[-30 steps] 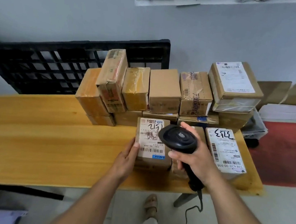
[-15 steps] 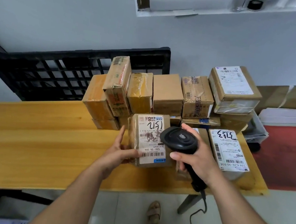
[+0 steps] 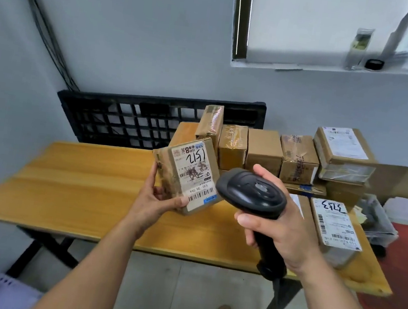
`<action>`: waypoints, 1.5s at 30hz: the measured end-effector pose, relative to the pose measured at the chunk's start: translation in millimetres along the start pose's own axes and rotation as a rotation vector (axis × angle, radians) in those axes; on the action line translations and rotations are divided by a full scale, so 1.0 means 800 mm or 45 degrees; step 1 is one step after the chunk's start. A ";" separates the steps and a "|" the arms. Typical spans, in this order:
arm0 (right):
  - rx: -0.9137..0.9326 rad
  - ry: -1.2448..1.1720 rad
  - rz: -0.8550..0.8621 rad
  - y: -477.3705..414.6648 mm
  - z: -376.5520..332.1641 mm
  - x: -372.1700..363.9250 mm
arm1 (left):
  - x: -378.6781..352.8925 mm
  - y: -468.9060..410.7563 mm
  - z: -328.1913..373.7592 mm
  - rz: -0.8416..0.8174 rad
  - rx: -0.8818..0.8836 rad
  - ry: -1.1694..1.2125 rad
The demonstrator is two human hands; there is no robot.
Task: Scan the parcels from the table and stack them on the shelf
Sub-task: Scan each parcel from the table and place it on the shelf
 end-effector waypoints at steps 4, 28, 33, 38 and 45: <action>0.019 -0.076 -0.083 0.003 -0.019 -0.032 | 0.033 0.027 0.016 0.075 -0.075 -0.064; 0.015 -0.094 -0.267 -0.012 -0.036 -0.200 | 0.230 0.064 0.019 0.311 -0.246 -0.022; -0.005 -0.111 -0.342 -0.020 -0.034 -0.277 | 0.313 0.078 0.007 0.357 -0.232 0.043; -0.009 -0.127 -0.423 -0.030 -0.031 -0.370 | 0.406 0.094 -0.013 0.440 -0.190 0.027; -0.044 -0.101 -0.460 -0.037 -0.016 -0.475 | 0.519 0.112 -0.030 0.497 -0.187 0.032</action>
Point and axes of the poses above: each hand's wrist, its own y-axis away from the middle knuckle, its own x-axis out of the back of the hand, z = x × y, the point moved 10 cm from there along -y, towards the middle knuckle, and after that the axes turned 12 degrees about x, right-handed, at the moved point
